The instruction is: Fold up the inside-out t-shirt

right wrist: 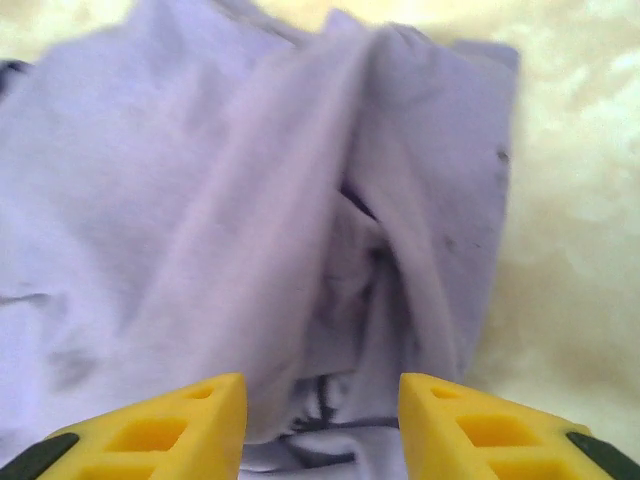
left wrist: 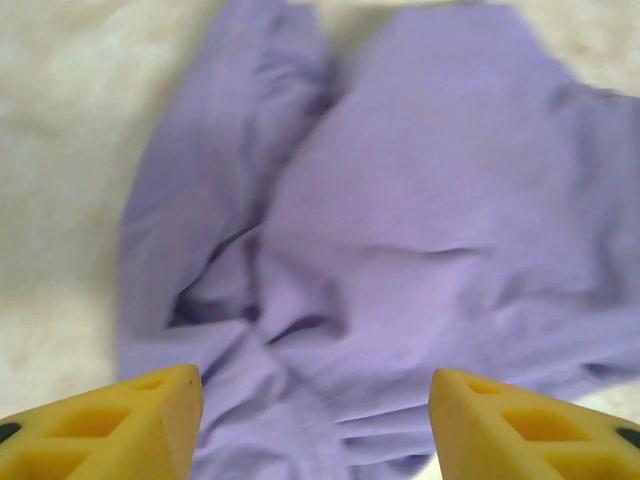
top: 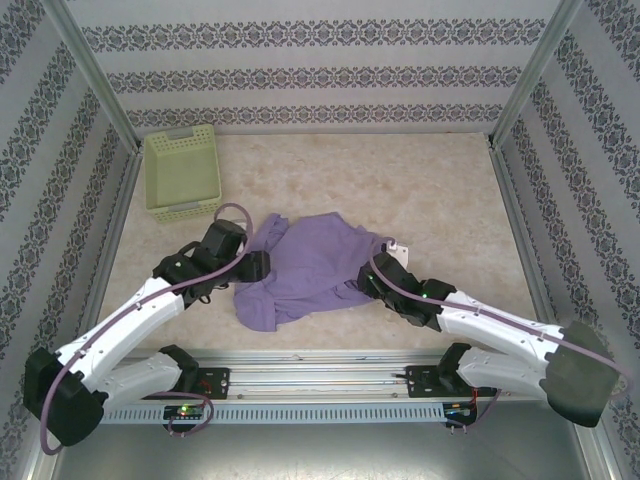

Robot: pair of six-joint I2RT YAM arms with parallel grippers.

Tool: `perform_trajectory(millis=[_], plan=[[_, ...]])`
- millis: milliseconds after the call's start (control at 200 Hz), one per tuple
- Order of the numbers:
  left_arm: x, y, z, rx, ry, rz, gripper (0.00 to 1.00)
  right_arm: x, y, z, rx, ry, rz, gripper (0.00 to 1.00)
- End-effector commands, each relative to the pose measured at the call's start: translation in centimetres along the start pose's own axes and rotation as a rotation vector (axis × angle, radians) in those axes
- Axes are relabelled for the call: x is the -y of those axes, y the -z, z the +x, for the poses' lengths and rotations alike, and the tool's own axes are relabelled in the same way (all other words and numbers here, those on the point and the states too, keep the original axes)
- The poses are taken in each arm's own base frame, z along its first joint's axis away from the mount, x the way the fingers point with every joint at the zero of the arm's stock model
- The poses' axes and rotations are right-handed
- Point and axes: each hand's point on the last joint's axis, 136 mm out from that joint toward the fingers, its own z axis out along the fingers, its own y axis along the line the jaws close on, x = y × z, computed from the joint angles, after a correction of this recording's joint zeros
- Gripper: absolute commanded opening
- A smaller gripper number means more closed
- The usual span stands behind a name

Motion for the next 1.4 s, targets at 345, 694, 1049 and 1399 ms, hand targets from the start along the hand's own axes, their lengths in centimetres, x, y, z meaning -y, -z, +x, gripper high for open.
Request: perform_trajectory(millis=[345, 694, 1049, 1399], plan=[[2.9, -8.1, 2.4, -0.133, -0.094, -0.023, 0.64, -5.6, -2.5, 2.3, -0.083, 0.166, -0.066, 0.42], [0.2, -13.5, 2.9, -0.196, -0.002, -0.117, 0.69, -4.8, -3.0, 3.4, -0.134, 0.211, -0.009, 0.17], [-3.9, -16.4, 2.2, -0.216, 0.088, -0.284, 0.7, -3.7, -0.4, 4.3, -0.129, 0.21, -0.051, 0.0], [-3.5, -15.8, 2.3, -0.207, 0.101, -0.233, 0.69, -5.7, -0.7, 2.5, -0.087, 0.286, -0.071, 0.35]])
